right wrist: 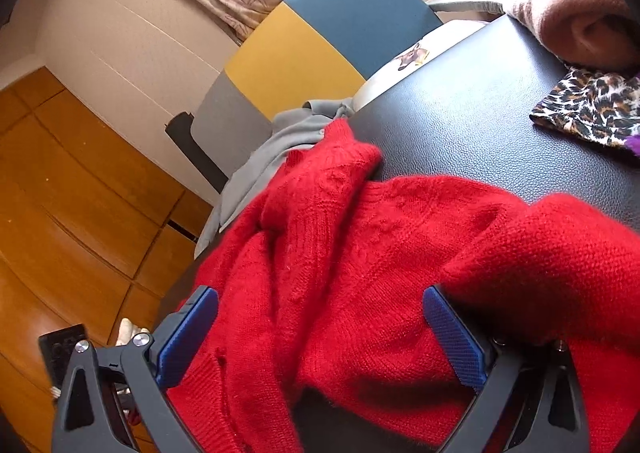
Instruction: Fold clothes
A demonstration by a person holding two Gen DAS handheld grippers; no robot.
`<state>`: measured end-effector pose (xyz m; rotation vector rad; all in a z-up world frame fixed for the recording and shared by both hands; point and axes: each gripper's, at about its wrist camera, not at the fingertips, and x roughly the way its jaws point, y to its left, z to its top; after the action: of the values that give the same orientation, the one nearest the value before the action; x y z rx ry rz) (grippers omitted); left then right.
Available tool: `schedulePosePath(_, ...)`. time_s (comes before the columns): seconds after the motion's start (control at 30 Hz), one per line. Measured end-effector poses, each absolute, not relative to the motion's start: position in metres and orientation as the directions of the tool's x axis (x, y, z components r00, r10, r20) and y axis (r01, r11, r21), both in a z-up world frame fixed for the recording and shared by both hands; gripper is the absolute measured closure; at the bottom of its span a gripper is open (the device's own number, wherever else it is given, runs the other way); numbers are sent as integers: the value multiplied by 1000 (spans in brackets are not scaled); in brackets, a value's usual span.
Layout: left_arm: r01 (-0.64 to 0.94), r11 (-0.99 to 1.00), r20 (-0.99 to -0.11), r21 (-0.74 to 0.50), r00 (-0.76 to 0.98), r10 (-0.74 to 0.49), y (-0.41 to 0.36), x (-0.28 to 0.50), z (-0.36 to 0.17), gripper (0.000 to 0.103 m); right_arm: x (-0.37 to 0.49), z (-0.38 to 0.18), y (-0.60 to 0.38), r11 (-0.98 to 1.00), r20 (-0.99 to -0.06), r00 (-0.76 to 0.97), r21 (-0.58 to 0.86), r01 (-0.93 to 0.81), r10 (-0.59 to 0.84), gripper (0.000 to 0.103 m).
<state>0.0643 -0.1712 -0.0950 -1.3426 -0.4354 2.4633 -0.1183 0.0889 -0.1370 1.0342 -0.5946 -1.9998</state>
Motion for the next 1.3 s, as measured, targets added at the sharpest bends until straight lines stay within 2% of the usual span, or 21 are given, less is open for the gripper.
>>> schedulePosePath(0.13,-115,-898,-781,-424,-454,427,-161,50,-116,47,-117,-137,86,-582,-461,-358,688,433,-812,0)
schedulePosePath(0.17,-120,-891,-780,-439,-441,444,-159,49,-120,54,-117,-136,86,-583,-462,-359,687,433,-811,0)
schedulePosePath(0.2,-127,-890,-776,-438,-446,446,-156,50,-122,78,-116,-136,85,-583,-462,-359,687,433,-811,0)
schedulePosePath(0.23,-124,-898,-774,-422,-466,428,-154,53,-122,86,-116,-136,85,-582,-460,-359,688,433,-812,0)
schedulePosePath(0.3,-103,-891,-753,-441,-498,431,-159,61,-115,94,-116,-137,86,-579,-457,-359,691,432,-814,0)
schedulePosePath(0.5,-57,-842,-608,-537,-666,433,-208,114,-66,98,-120,-136,87,-584,-461,-366,706,401,-809,0)
schedulePosePath(0.53,-39,-853,-607,-520,-685,402,-217,125,-58,103,-120,-136,86,-589,-467,-366,705,395,-805,0)
schedulePosePath(0.7,74,-878,-605,-474,-752,263,-269,178,-34,103,-125,-132,78,-625,-529,-333,684,376,-780,0)
schedulePosePath(0.77,65,-895,-620,-441,-743,251,-268,186,-32,102,-128,-131,80,-618,-535,-311,703,352,-786,0)
schedulePosePath(0.8,61,-903,-627,-425,-739,245,-268,190,-32,94,-130,-132,82,-613,-533,-305,711,345,-790,0)
schedulePosePath(0.83,52,-912,-636,-407,-732,242,-266,192,-31,78,-130,-133,83,-609,-530,-303,715,343,-792,0)
schedulePosePath(1.03,-139,-916,-726,-377,-570,385,-207,131,-54,56,-122,-136,76,-633,-548,-318,638,439,-774,0)
schedulePosePath(1.2,-245,-888,-787,-389,-414,458,-174,83,-78,47,-121,-137,78,-618,-528,-323,644,451,-785,0)
schedulePosePath(1.27,-254,-884,-803,-393,-373,464,-167,78,-88,47,-122,-136,78,-623,-536,-318,641,450,-782,0)
schedulePosePath(1.3,-258,-882,-811,-395,-353,467,-164,76,-92,52,-122,-135,76,-627,-549,-308,634,453,-777,0)
